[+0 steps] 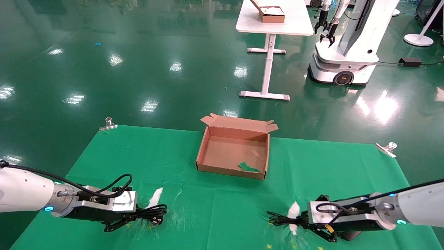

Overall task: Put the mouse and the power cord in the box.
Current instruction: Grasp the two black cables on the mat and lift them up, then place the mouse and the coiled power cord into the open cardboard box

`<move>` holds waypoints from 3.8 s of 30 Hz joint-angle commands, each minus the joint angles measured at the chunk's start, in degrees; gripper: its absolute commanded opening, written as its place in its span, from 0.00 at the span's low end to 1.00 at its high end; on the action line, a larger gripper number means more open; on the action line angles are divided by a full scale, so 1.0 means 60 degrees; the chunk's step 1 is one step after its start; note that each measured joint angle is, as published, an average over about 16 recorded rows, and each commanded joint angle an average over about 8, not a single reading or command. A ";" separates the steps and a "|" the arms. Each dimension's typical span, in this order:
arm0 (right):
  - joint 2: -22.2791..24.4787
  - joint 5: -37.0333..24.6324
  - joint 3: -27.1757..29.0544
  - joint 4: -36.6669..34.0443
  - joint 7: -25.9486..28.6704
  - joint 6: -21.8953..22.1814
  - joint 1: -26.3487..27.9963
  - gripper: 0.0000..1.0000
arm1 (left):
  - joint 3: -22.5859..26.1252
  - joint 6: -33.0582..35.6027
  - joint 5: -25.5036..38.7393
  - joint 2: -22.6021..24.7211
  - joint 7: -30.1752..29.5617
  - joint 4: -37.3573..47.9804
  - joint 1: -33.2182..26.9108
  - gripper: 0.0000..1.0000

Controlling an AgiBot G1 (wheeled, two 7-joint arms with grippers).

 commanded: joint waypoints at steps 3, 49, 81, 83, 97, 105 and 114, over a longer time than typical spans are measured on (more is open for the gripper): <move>0.0042 0.0054 0.0037 -0.0019 0.0030 -0.0061 0.0013 0.00 | -0.0022 0.0031 -0.0032 -0.0025 -0.0054 0.0033 -0.0020 0.00; -0.2608 0.1368 0.0756 0.0717 0.1627 0.5009 -0.0004 1.00 | -0.1590 0.2037 -0.2323 0.0145 -0.3373 0.0841 -0.3565 0.00; 0.7104 0.3374 0.1081 0.5948 0.2615 -0.3342 0.1806 1.00 | 0.0567 -0.3360 -0.2833 0.2455 -0.5750 -0.3183 -0.0418 0.01; 0.7620 0.3842 0.0972 0.7085 0.3347 -0.3265 0.1428 1.00 | 0.0910 -0.3695 -0.2921 0.2453 -0.6194 -0.3449 -0.0434 0.15; 0.8625 0.5153 0.0776 1.1787 0.5959 -0.0971 0.0062 1.00 | 0.2548 -0.4586 -0.3449 0.2435 -0.7464 -0.4341 -0.0522 1.00; 0.8495 0.5227 0.0845 1.1826 0.6090 -0.0871 -0.0107 1.00 | 0.2225 -0.4272 -0.3744 0.2106 -0.7455 -0.4684 -0.0242 1.00; 0.7879 0.5680 0.1344 1.1798 0.6535 -0.1125 -0.0863 1.00 | 0.1021 -0.3073 -0.4629 0.0986 -0.7418 -0.5800 0.0740 1.00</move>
